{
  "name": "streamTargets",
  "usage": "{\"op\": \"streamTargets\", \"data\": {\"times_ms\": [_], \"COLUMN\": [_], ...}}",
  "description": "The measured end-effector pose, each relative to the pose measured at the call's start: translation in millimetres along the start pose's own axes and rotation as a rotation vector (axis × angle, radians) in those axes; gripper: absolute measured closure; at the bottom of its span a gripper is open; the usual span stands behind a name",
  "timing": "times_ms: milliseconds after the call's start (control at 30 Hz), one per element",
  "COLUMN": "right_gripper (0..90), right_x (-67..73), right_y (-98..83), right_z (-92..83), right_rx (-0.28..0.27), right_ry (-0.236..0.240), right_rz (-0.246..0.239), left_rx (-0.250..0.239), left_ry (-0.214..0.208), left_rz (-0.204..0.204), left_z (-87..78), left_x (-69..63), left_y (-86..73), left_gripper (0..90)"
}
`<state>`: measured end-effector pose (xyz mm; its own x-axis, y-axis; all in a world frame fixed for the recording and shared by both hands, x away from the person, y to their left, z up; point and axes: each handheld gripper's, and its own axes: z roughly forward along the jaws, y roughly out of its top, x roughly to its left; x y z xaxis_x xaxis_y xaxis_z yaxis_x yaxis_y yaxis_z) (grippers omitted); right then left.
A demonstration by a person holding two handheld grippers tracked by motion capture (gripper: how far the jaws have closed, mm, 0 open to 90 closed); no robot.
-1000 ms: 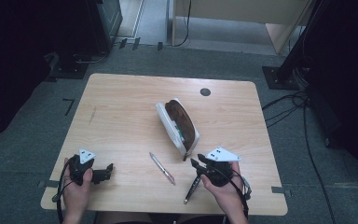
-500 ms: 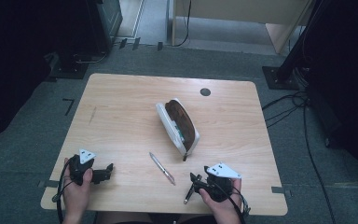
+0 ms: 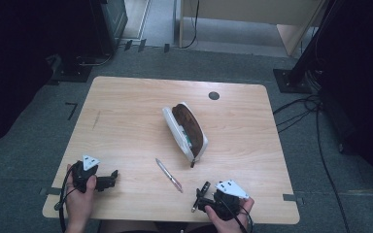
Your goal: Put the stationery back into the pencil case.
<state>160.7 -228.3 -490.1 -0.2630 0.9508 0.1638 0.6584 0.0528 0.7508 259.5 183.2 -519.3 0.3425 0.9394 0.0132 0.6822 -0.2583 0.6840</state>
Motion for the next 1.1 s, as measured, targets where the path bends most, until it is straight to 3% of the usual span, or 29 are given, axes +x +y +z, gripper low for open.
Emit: {"op": "streamTargets", "data": {"times_ms": [200,500,900,1100], "right_gripper": [14.0,16.1,37.2,53.4], "right_x": [4.6,12.9,4.9,-4.2], "right_y": [-8.3,-14.4,-16.8,-16.0], "right_z": [4.8,13.2,12.5,11.9], "right_rx": [0.018,0.048,0.052,0.042], "right_ry": [-0.002,-0.007,-0.014,-0.003], "right_rz": [0.014,-0.003,0.015,0.011], "left_rx": [0.000,-0.001,0.000,0.000], "left_ry": [0.000,0.000,0.000,0.000], "left_rz": [0.000,-0.001,0.000,0.000], "left_z": [0.0,0.1,0.0,0.0], "left_x": [0.0,0.0,0.0,0.0], "left_y": [0.0,0.0,0.0,0.0], "left_gripper": [0.0,0.0,0.0,0.0]}}
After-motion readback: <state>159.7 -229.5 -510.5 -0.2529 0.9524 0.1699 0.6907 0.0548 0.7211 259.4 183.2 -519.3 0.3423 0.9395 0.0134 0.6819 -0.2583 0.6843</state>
